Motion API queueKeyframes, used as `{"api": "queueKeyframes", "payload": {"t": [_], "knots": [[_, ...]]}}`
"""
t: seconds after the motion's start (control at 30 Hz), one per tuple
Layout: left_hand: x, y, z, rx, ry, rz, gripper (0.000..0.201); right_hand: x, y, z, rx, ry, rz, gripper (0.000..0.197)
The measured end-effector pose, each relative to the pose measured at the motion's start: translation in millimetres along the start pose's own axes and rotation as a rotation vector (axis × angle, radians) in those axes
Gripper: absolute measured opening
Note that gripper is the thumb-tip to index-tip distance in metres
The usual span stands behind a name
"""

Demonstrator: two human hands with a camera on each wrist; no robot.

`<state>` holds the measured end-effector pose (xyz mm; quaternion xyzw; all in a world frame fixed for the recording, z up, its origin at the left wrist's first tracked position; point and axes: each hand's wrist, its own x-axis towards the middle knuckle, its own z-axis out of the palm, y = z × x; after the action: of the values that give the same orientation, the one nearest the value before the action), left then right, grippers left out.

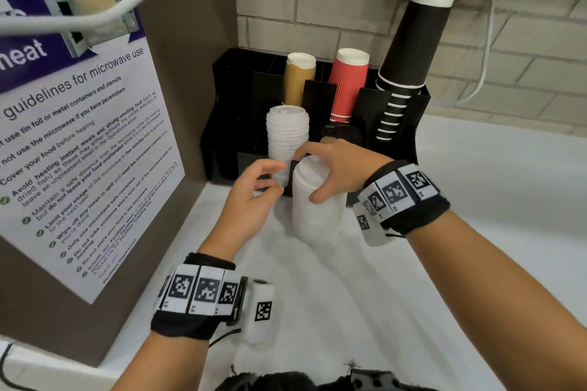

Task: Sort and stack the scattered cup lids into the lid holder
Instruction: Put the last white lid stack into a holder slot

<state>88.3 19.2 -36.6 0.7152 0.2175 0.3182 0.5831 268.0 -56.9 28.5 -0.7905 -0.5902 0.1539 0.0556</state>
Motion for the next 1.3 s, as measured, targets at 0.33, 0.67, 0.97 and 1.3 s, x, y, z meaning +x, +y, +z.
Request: {"api": "queueKeyframes", "payload": {"t": [0.33,0.67,0.97,1.3], "knots": [[-4,29,19,-0.202,-0.149,0.088,0.093,-45,-15,-10,0.658,0.27,-0.191,0.065],[-3,34,19,-0.265,-0.164,0.167,0.087,-64,-15,-11,0.802,0.232,-0.221,0.07],[2,36,22,-0.239,-0.159,0.172,0.091,-65,-15,-5,0.807,0.334,-0.167,0.074],[10,31,17,-0.225,-0.062,0.175,0.069,-63,13,-12,0.836,0.633,-0.128,0.07]]}}
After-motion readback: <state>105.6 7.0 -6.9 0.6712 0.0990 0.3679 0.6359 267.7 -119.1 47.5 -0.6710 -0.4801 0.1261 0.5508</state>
